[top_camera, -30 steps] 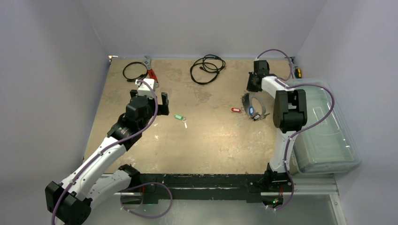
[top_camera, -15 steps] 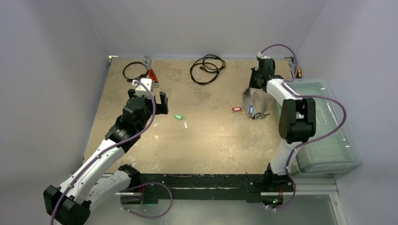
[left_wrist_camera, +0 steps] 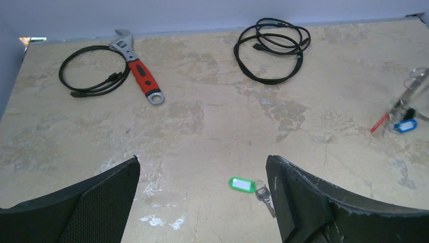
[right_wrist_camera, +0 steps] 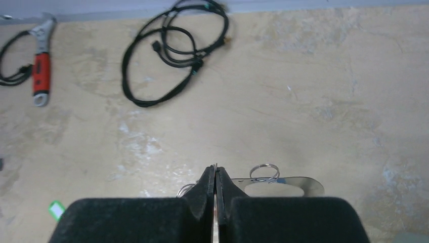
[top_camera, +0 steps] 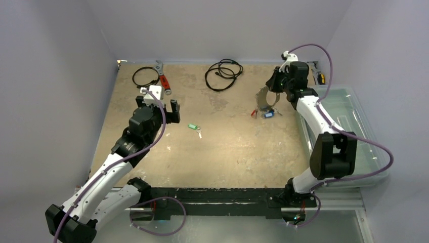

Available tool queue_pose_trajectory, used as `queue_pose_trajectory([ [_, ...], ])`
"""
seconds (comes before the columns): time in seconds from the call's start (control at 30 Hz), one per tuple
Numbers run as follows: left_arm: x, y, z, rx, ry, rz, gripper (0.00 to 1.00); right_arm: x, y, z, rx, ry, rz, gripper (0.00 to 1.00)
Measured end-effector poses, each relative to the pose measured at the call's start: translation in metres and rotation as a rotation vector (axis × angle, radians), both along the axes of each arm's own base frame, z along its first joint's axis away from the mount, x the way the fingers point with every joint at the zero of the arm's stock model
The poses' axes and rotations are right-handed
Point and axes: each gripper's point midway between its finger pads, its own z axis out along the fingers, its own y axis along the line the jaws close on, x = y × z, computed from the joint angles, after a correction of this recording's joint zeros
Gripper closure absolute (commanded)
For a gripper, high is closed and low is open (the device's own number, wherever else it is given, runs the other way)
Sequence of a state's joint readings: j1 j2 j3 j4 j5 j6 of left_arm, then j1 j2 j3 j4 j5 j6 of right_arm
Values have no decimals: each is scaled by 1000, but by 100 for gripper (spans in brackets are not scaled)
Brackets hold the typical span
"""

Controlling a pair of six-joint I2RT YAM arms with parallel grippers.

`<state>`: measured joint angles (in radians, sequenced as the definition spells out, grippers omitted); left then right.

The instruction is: Put the keys on the keyring

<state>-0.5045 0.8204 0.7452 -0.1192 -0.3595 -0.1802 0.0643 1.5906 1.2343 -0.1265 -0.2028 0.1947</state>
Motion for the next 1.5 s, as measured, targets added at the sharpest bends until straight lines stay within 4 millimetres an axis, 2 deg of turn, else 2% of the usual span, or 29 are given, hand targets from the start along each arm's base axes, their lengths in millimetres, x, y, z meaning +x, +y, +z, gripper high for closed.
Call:
queue_pose_trajectory([
  [0.27, -5, -18, 5, -21, -29, -111, 9, -25, 22, 65, 79, -182, 122, 100],
  [0.57, -10, -36, 41, -99, -175, -218, 14, -60, 55, 99, 150, -308, 328, 100],
  [0.73, -22, -67, 50, -109, -243, -417, 19, -87, 77, 125, 170, -400, 480, 100],
  [0.87, -35, -92, 66, -119, -312, -581, 21, -115, 99, 147, 184, -500, 627, 100],
  [1.0, -46, -111, 74, -119, -375, -715, 23, -139, 120, 159, 204, -562, 764, 100],
  [1.07, -55, -119, 75, -122, -415, -785, 33, -150, 130, 162, 215, -577, 830, 100],
  [1.13, -64, -125, 74, -124, -458, -845, 37, -162, 139, 164, 225, -591, 893, 100],
  [1.27, -74, -134, 75, -123, -528, -927, 38, -192, 157, 168, 263, -625, 1036, 100],
  [1.37, -81, -141, 82, -135, -574, -989, 38, -212, 164, 173, 303, -658, 1123, 100],
  [1.5, -92, -150, 89, -167, -616, -1082, 51, -237, 168, 182, 366, -708, 1227, 100],
])
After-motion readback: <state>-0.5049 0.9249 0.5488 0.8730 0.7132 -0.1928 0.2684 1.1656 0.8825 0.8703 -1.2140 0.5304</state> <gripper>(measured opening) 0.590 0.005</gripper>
